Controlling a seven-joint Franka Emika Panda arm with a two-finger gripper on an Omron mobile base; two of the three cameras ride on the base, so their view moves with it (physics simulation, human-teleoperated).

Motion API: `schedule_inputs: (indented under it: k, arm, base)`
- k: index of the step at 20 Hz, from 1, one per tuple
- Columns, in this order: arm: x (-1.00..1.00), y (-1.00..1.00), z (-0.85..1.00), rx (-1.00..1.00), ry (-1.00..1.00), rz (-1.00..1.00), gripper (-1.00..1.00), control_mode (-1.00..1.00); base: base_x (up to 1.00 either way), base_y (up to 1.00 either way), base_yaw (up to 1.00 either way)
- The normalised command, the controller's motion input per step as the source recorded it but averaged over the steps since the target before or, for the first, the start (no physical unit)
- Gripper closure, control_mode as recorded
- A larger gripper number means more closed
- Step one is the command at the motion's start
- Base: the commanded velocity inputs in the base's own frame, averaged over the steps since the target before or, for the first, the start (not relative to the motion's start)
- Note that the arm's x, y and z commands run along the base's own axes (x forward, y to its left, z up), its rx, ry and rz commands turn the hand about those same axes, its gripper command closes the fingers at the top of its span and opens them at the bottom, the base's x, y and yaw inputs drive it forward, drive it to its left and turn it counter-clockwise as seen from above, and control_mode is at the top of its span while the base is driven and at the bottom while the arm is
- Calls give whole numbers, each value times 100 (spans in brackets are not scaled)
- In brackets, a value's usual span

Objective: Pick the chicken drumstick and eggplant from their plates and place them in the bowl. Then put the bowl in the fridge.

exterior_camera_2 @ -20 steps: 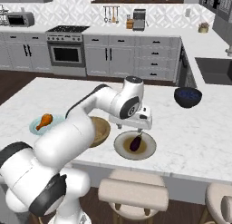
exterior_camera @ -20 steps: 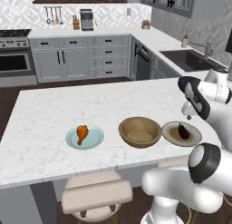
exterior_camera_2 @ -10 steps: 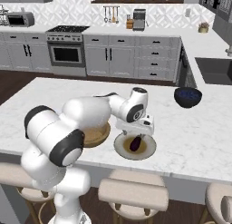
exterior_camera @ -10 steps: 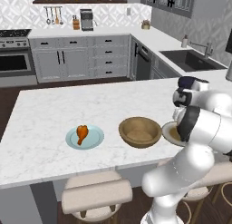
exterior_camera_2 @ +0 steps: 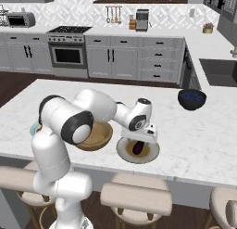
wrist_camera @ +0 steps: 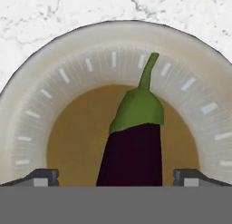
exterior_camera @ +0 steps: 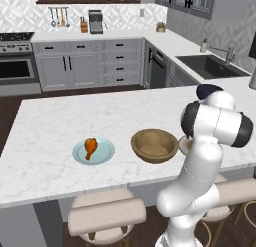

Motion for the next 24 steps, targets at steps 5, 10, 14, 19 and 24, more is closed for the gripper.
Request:
schedule_inputs:
  k: [5,10,14,19,24]
  arm:
    - [0,0,-28,0,0,0,-100,-100]
    - [0,0,-36,0,0,0,100,-100]
    - [-5,0,-5,0,0,0,100,-100]
    - [-6,16,15,0,0,0,100,-100]
    - [-12,52,85,0,0,0,100,-100]
  base:
    - [0,0,0]
    - [0,0,0]
    - [0,0,0]
    - [0,0,0]
    - [0,0,0]
